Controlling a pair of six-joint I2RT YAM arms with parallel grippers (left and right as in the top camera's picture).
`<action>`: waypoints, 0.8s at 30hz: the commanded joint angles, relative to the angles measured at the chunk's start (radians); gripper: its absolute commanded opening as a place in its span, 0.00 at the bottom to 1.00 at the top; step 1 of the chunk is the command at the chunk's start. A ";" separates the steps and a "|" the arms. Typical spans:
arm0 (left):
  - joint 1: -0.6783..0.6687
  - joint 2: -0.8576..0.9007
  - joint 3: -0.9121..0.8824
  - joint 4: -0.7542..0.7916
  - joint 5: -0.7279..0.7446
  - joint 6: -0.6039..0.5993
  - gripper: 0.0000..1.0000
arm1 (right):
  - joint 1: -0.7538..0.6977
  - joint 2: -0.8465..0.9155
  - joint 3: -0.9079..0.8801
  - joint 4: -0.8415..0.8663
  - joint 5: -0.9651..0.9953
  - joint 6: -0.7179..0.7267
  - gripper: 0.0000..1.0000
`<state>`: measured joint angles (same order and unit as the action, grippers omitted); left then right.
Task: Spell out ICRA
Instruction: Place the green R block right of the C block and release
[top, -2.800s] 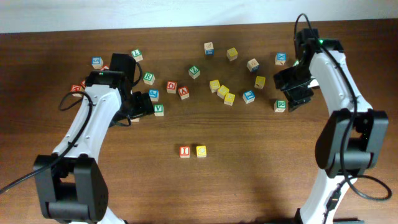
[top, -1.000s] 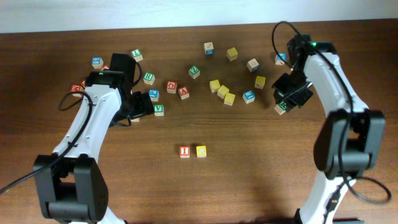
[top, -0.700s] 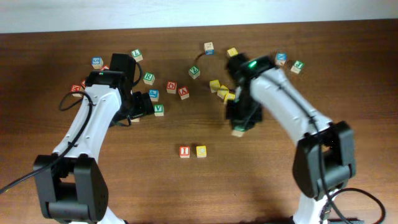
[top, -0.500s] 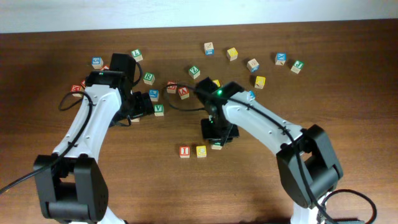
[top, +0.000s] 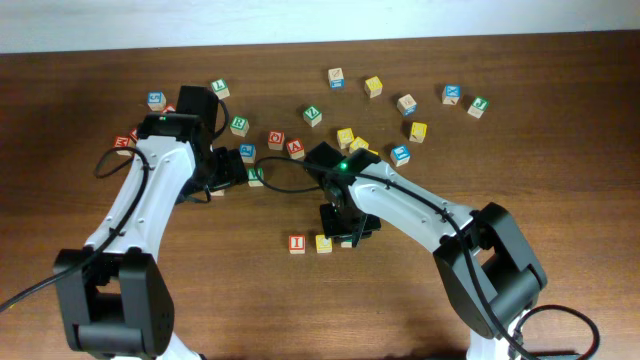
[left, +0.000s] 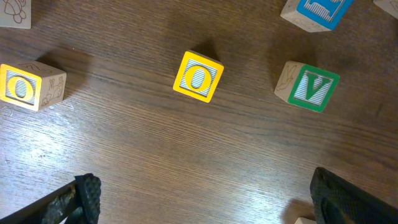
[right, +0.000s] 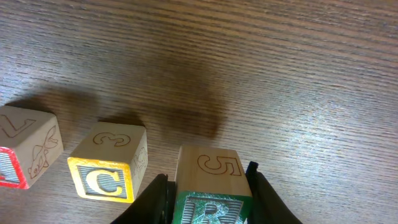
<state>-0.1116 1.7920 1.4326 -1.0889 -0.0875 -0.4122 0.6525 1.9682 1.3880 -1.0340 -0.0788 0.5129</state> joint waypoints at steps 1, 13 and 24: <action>0.003 0.011 0.005 -0.001 -0.015 -0.010 0.99 | 0.004 0.005 -0.037 0.011 0.012 0.004 0.27; 0.003 0.011 0.005 -0.001 -0.015 -0.010 0.99 | 0.000 0.003 -0.033 0.029 0.012 0.003 0.43; 0.003 0.011 0.005 -0.001 -0.015 -0.010 0.99 | -0.284 0.003 0.385 -0.250 0.007 -0.010 0.91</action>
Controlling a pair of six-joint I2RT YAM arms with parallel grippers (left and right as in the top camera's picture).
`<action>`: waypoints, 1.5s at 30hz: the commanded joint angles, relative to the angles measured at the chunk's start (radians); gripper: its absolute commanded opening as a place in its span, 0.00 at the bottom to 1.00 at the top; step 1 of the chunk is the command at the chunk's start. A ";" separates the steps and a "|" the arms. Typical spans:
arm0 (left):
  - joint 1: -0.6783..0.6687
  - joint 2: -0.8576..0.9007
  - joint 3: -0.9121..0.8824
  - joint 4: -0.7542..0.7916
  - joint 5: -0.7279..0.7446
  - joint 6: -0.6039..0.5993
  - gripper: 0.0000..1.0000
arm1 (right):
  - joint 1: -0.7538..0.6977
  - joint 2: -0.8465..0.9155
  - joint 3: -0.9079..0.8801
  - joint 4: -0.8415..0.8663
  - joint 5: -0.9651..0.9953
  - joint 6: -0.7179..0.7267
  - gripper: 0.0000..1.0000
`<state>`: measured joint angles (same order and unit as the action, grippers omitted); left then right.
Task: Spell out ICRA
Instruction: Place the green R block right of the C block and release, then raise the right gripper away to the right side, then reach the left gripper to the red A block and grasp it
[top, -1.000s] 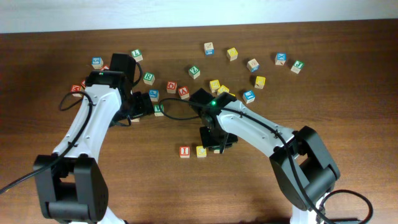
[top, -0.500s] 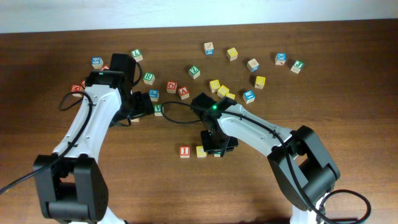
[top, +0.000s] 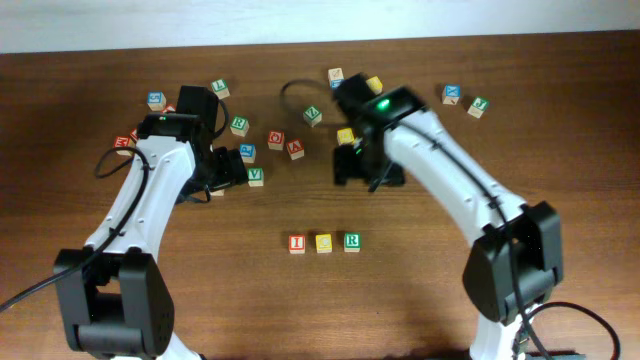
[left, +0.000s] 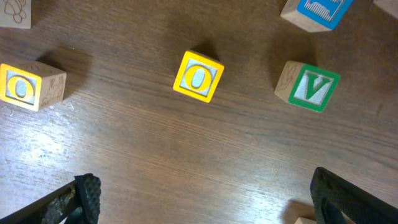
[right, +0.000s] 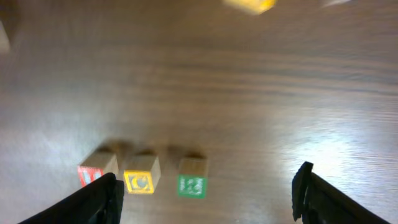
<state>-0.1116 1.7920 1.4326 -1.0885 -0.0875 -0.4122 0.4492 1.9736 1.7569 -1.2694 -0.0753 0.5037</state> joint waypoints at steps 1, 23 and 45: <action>0.003 0.011 0.005 -0.002 -0.015 -0.010 0.99 | -0.121 -0.002 0.016 -0.018 0.004 -0.001 0.98; 0.003 0.011 0.005 -0.002 -0.015 -0.010 0.99 | -0.725 -0.005 0.016 -0.215 0.035 0.028 0.98; -0.148 0.011 0.143 0.023 0.163 0.077 1.00 | -0.757 -0.005 0.016 -0.206 0.035 0.028 0.98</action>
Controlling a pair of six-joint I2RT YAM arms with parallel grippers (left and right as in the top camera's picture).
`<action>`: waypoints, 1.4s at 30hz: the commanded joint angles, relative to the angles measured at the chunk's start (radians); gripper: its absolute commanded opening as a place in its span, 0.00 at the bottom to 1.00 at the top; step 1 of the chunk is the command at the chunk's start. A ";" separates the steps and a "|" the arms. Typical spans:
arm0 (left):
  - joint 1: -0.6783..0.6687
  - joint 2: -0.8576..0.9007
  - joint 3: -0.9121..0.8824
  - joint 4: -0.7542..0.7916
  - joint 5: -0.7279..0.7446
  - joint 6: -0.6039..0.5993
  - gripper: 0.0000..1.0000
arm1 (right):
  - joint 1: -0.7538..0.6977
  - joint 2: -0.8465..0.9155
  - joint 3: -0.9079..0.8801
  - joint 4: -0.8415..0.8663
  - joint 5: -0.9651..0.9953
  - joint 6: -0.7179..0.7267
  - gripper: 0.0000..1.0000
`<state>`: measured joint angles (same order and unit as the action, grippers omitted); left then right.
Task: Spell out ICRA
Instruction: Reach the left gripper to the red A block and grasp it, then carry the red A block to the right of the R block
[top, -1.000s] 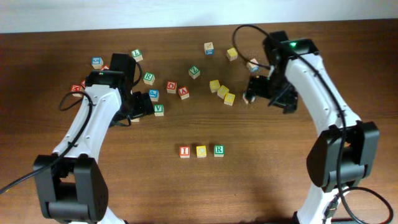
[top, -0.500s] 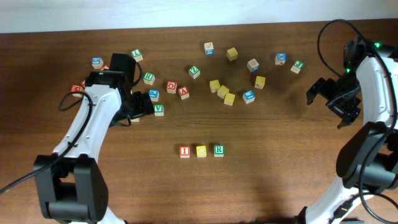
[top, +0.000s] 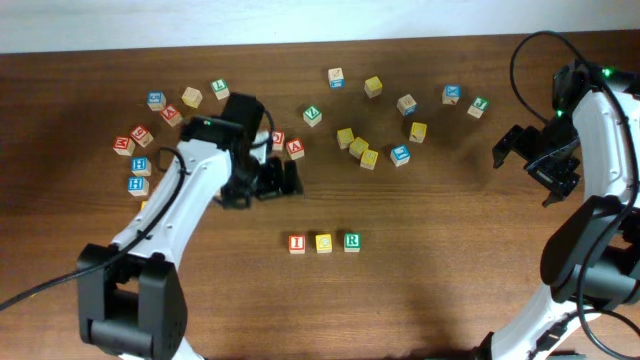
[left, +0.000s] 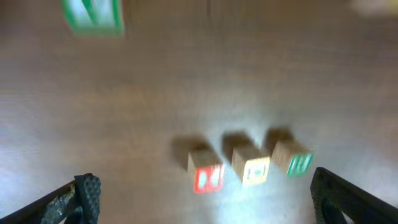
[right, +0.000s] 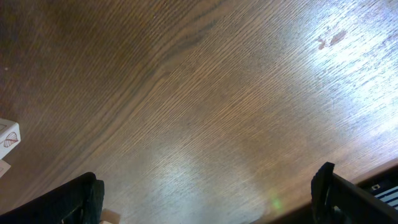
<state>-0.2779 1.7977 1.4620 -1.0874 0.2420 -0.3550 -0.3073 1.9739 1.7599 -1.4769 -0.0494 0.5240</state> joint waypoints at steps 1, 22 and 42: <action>0.019 0.005 0.132 0.039 -0.216 0.020 0.96 | -0.001 -0.006 0.013 0.001 0.009 0.008 0.99; -0.222 0.345 0.136 0.478 -0.539 -0.365 0.72 | -0.001 -0.006 0.013 0.001 0.009 0.008 0.98; -0.183 0.409 0.136 0.556 -0.579 -0.367 0.33 | -0.001 -0.006 0.013 0.001 0.009 0.008 0.98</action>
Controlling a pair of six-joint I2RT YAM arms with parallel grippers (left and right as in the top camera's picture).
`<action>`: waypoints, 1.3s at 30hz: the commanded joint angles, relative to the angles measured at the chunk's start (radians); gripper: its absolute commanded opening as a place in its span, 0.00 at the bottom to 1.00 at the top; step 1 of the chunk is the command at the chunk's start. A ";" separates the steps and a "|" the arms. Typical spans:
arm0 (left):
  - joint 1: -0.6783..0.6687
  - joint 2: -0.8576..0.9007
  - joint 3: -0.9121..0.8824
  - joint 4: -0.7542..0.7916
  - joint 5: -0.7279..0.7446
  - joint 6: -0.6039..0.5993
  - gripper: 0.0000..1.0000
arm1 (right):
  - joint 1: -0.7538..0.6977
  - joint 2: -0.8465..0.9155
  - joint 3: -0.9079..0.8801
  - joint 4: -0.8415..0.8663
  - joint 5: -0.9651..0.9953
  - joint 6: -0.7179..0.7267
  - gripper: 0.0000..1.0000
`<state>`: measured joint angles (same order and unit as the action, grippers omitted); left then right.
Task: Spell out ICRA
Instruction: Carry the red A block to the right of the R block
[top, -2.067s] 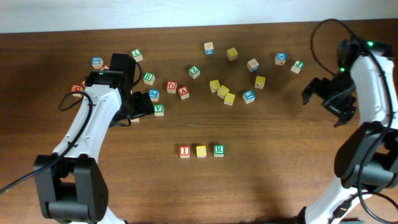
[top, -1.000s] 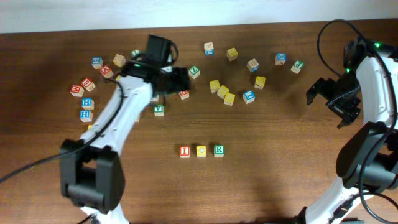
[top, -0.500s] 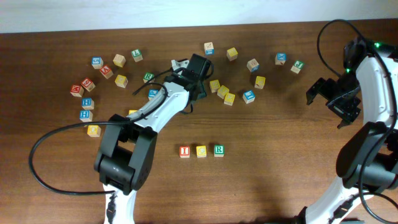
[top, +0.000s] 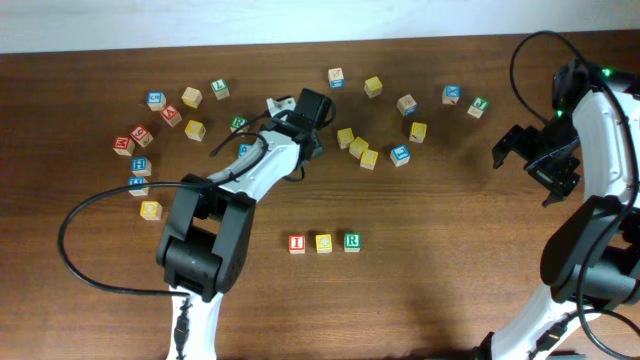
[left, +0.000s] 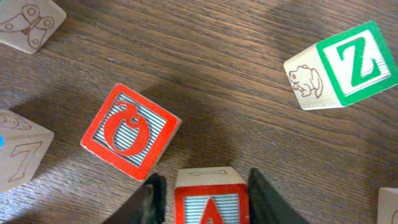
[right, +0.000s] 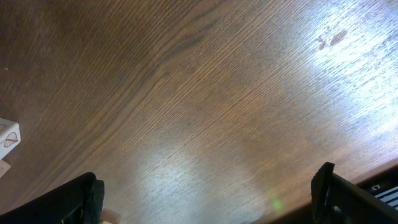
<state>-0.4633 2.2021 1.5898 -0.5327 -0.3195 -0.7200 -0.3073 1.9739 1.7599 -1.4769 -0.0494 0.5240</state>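
Three blocks stand in a row near the table's front: red I (top: 296, 243), yellow C (top: 323, 242), green R (top: 351, 241). Behind them, among the loose blocks, my left gripper (left: 208, 200) is down on the table, shut on a red A block (left: 209, 202), one finger on each side. A red O block (left: 129, 131) lies just left of it and a green Z block (left: 348, 62) lies at the upper right. In the overhead view the left arm (top: 270, 160) hides the A block. My right gripper (right: 208, 199) hangs open and holds nothing at the far right of the table (top: 535, 160).
Loose letter blocks lie across the back of the table: a yellow cluster (top: 357, 147), a blue one (top: 400, 153), several at the left (top: 140, 135) and at the back right (top: 452, 94). A butterfly-sided block (left: 28, 18) sits close to the left gripper.
My left gripper was wide open in the air over the I, C, R row. Now it is farther back, down among the loose blocks and shut on the red A. The right arm is unchanged.
First my right gripper held the green R beside the yellow C, while my left gripper hung open over the left blocks. Then R stood in the row, and the right gripper was open above it. Later the right arm was at the far right. The left gripper now grips A.
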 joint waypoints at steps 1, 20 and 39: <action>0.004 0.005 0.008 0.001 -0.018 -0.002 0.34 | -0.001 -0.006 0.013 0.001 0.009 0.008 0.99; -0.025 -0.412 0.011 -0.195 0.281 0.063 0.25 | -0.001 -0.006 0.013 0.001 0.009 0.008 0.98; -0.627 -0.167 -0.133 -0.230 0.135 -0.185 0.25 | -0.001 -0.006 0.013 0.001 0.009 0.008 0.98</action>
<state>-1.0904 1.9972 1.4639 -0.7654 -0.1101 -0.8860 -0.3073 1.9739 1.7599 -1.4769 -0.0494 0.5240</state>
